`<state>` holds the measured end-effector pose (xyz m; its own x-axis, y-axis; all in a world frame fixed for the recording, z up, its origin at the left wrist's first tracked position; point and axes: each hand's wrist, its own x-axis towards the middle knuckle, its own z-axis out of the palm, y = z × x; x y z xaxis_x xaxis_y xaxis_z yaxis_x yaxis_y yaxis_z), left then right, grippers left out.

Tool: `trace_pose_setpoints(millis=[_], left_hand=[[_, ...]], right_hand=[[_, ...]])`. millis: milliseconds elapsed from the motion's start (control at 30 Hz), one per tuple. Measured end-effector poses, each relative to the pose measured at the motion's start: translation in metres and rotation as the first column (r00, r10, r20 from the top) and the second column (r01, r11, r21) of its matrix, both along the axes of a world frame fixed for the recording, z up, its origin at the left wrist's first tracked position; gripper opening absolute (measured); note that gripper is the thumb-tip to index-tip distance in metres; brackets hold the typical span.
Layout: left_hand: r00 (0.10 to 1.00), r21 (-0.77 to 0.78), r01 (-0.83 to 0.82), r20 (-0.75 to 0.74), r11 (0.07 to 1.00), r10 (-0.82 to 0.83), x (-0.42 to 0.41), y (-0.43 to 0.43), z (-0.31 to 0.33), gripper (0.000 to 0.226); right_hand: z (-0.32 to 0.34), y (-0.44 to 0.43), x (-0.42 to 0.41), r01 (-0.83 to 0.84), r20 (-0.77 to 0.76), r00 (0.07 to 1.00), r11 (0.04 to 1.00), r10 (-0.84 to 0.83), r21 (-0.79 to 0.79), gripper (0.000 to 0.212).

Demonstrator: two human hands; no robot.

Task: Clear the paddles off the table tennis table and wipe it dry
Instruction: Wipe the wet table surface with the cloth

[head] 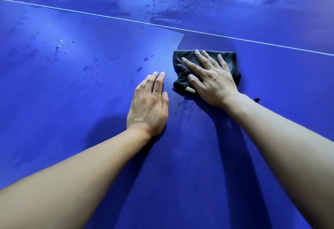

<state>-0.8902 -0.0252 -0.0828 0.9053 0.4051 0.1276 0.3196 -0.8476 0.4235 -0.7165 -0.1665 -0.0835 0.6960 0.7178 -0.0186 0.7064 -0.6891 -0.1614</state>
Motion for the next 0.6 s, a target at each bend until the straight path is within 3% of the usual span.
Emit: trace_pose_setpoints(millis=[233,367,600], left_hand=[[0.986,-0.207,0.038,0.168,0.978,-0.002,-0.021,0.005,0.009,0.045],[0.986,-0.145,0.117,0.137,0.983,-0.097,-0.095,-0.007,0.015,0.048],[0.995,0.025,0.091,-0.049,0.996,-0.089,-0.254,-0.029,0.004,0.054]], right_hand=[[-0.002,-0.021,-0.125,0.071,0.003,0.997,0.997,-0.072,0.01,0.058],[-0.001,-0.032,-0.183,0.081,0.006,0.997,0.996,-0.081,0.027,0.058],[-0.004,-0.052,-0.28,0.095,-0.006,0.995,0.993,-0.095,0.073,0.058]])
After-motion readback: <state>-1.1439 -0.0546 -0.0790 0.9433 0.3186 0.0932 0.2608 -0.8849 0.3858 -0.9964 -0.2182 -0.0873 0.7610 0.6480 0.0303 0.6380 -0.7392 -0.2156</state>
